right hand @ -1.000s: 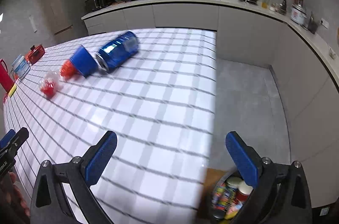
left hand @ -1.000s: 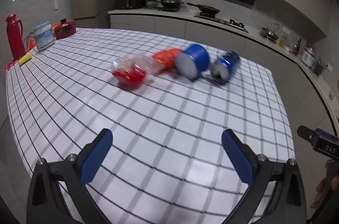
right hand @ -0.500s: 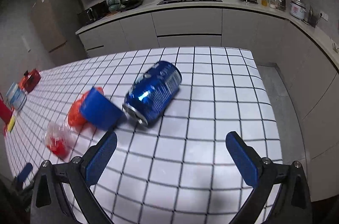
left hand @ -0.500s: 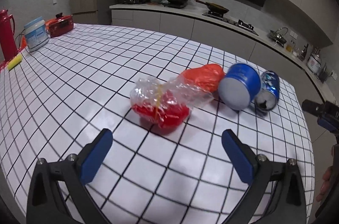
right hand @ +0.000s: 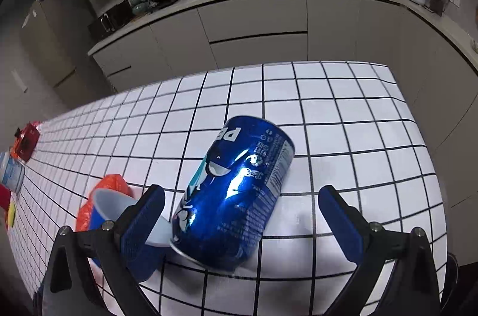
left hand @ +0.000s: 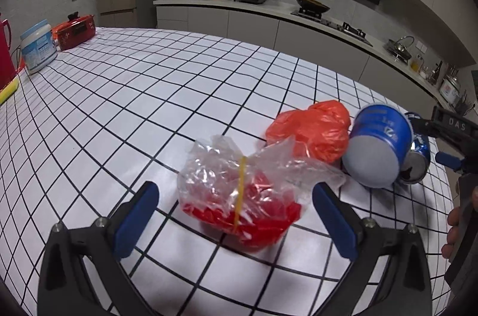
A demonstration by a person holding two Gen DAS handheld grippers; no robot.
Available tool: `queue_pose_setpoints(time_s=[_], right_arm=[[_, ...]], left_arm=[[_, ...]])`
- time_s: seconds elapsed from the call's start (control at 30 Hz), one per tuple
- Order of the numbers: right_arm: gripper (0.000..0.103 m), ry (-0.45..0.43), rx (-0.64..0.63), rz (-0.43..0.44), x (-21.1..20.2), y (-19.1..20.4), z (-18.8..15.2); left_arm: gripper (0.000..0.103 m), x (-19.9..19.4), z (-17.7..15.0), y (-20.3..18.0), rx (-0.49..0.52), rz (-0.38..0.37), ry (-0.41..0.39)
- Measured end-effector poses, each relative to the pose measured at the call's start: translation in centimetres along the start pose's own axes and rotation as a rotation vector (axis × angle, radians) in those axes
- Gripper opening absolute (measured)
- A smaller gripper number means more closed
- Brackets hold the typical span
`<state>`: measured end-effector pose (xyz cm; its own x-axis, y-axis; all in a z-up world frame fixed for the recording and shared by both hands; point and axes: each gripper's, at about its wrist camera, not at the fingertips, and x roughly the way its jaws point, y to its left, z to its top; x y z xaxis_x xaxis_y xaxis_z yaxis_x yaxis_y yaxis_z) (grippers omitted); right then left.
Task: Collect trash
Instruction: 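Grasp the blue Pepsi can with the right tool while the left tool grasps the clear bag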
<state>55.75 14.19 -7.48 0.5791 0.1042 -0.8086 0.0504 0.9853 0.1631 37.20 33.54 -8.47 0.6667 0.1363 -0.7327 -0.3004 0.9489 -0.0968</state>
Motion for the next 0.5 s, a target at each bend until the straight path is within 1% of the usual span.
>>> queue_pose_setpoints(time_s=[0.03, 0.07, 0.13, 0.17, 0.2, 0.3, 0.4, 0.5], right_arm=[[0.102, 0.018, -0.023, 0.003, 0.3, 0.0, -0.2], [0.097, 0.017, -0.035, 0.009, 0.2, -0.1, -0.4], [0.087, 0.020, -0.053, -0.013, -0.4, -1.0, -1.5], [0.078, 0.025, -0.054, -0.005, -0.4, -1.3, -1.8], [0.074, 0.030, -0.051, 0.002, -0.6, -1.8, -2.2], [0.074, 0.029, -0.060, 0.011, -0.5, -2.1, -2.2], [0.074, -0.003, -0.116, -0.013, -0.4, -1.4, -1.2], [0.074, 0.038, -0.155, -0.013, 1.2, -0.8, -0.1]], left_arm=[[0.103, 0.2, -0.1, 0.0, 0.004, 0.003, 0.004], [0.103, 0.3, -0.2, 0.1, 0.005, 0.006, 0.011], [0.103, 0.3, -0.3, 0.2, 0.007, 0.003, 0.007], [0.103, 0.3, -0.3, 0.1, 0.012, 0.005, 0.003], [0.103, 0.3, -0.2, 0.1, 0.014, 0.006, 0.001], [0.103, 0.6, 0.0, 0.0, 0.007, -0.001, 0.009], [0.103, 0.5, 0.1, -0.4, 0.008, -0.012, 0.008], [0.103, 0.6, 0.0, -0.4, 0.018, -0.019, 0.015]])
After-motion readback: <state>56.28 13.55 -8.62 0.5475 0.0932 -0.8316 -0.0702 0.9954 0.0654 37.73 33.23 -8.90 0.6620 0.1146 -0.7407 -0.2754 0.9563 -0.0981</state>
